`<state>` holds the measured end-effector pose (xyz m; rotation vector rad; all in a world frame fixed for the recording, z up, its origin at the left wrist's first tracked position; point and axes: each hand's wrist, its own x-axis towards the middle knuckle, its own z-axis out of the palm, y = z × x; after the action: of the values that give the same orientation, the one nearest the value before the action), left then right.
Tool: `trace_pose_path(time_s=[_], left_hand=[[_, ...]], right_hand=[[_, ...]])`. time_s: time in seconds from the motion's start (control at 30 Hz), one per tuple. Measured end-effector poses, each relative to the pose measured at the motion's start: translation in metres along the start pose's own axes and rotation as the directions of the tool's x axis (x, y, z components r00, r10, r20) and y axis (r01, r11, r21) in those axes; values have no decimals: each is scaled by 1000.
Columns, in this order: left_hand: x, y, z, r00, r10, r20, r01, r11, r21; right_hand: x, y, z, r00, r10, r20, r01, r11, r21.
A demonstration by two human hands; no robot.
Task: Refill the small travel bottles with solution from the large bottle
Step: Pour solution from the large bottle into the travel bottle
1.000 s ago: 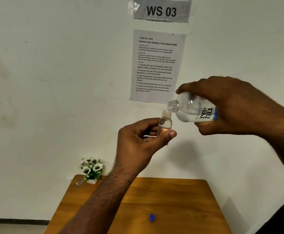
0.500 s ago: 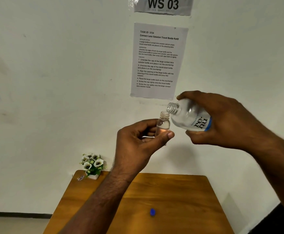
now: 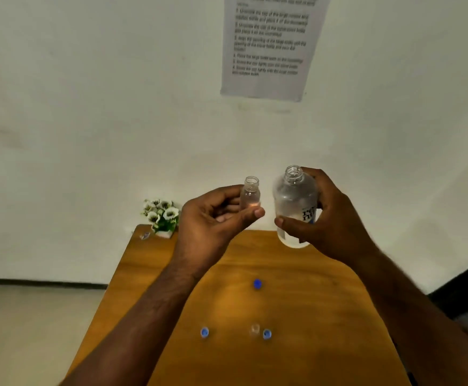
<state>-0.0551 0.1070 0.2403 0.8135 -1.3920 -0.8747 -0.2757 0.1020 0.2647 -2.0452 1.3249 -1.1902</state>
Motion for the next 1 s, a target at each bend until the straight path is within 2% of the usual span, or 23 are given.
trace_pose_path(time_s=[0.2, 0.37, 0.6, 0.83, 1.0], left_hand=[[-49, -56, -33, 982, -188, -19, 188, 982, 32], [-97, -109, -62, 933, -348, -87, 357, 926, 122], [-160, -178, -96, 790, -591, -167, 609, 787, 99], [-192, -239, -122, 709, -680, -188, 703, 701, 119], [-201, -272, -129, 665, -727, -170, 746, 636, 198]], right_hand=[[-30, 47, 60, 984, 174, 47, -177, 983, 55], [-56, 94, 114, 941, 304, 153, -307, 952, 1], [-81, 140, 188, 872, 439, 216, -442, 896, -35], [-101, 169, 249, 822, 527, 215, -530, 847, -46], [-116, 181, 274, 800, 561, 214, -548, 828, -121]])
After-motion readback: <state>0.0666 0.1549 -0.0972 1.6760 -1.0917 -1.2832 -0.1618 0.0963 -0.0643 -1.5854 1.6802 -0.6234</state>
